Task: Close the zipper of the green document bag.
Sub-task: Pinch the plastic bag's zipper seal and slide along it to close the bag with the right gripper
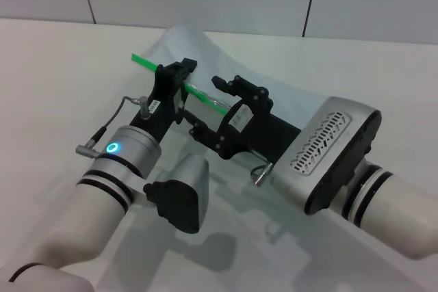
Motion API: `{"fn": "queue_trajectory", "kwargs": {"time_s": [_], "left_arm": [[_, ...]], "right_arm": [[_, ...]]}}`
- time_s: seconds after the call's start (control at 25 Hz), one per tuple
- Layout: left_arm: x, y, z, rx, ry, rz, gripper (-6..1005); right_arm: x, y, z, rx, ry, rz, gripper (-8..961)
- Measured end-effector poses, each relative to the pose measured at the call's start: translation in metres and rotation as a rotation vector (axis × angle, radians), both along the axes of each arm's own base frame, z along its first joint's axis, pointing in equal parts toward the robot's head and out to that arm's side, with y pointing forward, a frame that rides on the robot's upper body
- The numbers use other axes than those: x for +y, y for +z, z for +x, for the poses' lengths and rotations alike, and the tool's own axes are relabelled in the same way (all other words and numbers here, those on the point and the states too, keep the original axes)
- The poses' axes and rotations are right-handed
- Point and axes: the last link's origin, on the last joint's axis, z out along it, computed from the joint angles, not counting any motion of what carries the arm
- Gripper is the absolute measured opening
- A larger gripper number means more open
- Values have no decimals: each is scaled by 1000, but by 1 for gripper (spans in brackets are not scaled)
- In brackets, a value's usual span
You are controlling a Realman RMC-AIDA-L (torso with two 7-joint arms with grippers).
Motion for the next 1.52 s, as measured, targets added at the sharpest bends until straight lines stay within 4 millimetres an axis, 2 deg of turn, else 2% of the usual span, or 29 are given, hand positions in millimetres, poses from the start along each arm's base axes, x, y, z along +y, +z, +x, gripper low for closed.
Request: {"fn": "queue_trajectory", "kwargs": {"time_s": [0.68,0.8,1.52], "left_arm": [[-1,-3,5,40,-41,-12,64],[-1,-3,4,41,-42,-12,65],[-2,-3,6,50,-56,-9,64]], "right_arm": [[9,-3,0,-19,-16,2,673],[10,-3,0,-18,-21,6,487],[13,-5,4,-21,-41,16,315]]}}
